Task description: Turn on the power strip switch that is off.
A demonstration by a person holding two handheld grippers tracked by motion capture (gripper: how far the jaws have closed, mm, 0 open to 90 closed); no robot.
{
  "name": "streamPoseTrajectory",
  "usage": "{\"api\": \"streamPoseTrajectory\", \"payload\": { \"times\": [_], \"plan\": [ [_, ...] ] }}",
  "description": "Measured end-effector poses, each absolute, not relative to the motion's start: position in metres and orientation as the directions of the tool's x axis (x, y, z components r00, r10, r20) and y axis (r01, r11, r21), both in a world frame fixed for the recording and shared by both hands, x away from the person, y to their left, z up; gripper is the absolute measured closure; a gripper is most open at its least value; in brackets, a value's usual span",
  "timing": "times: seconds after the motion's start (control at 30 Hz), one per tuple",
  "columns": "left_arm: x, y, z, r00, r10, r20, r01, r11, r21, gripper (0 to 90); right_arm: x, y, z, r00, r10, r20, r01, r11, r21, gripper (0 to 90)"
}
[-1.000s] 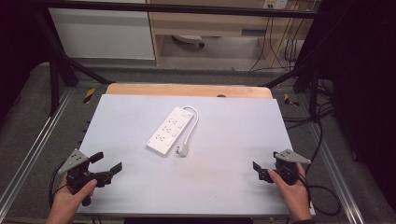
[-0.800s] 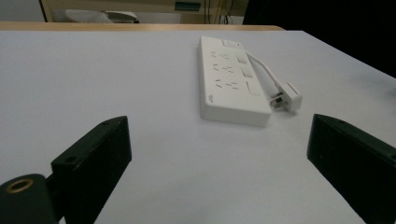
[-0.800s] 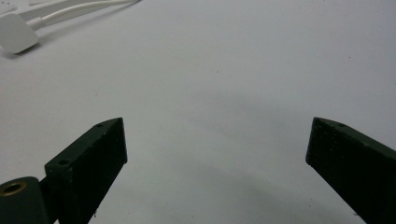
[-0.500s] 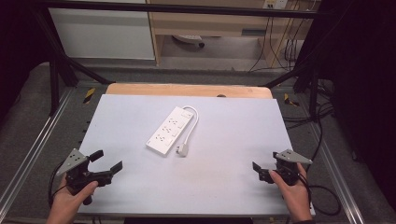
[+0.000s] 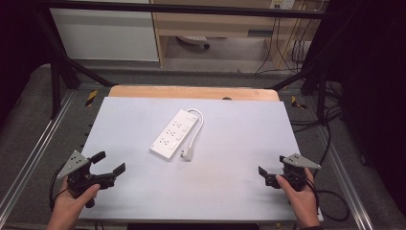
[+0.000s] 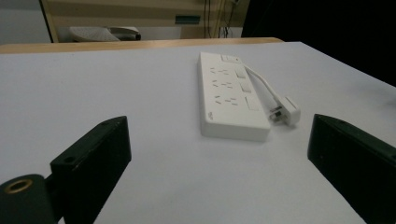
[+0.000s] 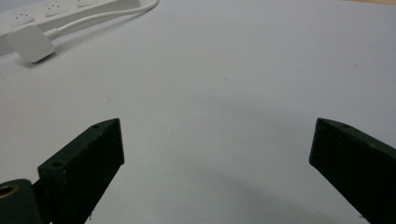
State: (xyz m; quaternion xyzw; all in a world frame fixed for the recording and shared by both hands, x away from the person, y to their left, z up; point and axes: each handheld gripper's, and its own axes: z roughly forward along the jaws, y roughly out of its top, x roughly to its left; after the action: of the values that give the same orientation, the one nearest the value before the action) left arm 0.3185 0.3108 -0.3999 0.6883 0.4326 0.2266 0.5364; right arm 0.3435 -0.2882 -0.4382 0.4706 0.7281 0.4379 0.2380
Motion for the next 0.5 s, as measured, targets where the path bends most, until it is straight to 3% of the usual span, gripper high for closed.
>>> {"api": "streamPoseTrajectory", "payload": {
  "times": [0.5],
  "plan": [
    [0.322, 0.312, -0.388, 0.509, 0.845, -0.162, 0.344, -0.028, 0.938, 6.2, 0.345, -0.278, -0.439, -0.471, 0.880, 0.056, 0.479, 0.202, 0.854, 3.0]
  ]
}}
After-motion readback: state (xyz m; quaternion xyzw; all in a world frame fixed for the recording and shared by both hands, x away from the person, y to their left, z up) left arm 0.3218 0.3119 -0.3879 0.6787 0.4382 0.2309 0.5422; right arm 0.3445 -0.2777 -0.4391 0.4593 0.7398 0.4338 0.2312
